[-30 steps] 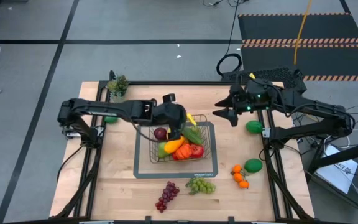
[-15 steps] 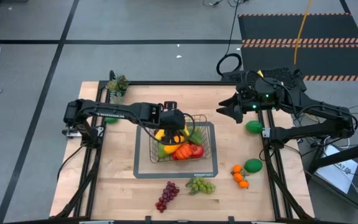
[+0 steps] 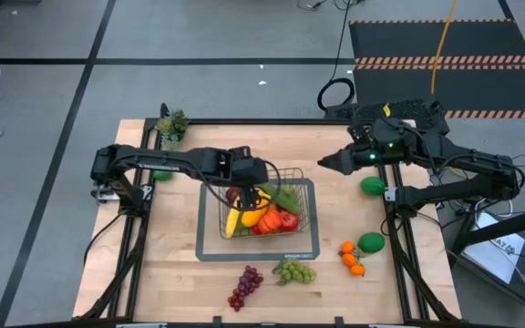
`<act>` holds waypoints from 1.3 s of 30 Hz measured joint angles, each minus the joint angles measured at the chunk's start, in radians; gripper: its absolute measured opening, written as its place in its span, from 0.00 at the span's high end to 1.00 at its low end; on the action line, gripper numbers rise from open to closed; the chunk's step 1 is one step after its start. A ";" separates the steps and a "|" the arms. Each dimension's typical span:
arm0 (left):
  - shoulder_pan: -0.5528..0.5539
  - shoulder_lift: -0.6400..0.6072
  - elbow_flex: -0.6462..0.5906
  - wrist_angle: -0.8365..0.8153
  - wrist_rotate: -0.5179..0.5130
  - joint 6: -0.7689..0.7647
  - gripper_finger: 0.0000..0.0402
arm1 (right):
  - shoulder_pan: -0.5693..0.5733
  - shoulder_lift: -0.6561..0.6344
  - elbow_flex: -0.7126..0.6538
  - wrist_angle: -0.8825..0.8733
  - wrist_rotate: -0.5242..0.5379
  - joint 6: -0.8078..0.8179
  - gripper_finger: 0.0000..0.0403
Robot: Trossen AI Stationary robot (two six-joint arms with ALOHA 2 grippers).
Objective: Build produce basket
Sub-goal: Put the tangerines into the gold wire basket
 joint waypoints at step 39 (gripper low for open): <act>0.006 -0.189 0.001 -0.229 0.100 -0.277 0.73 | 0.983 0.138 -0.439 -0.028 -0.133 0.071 0.42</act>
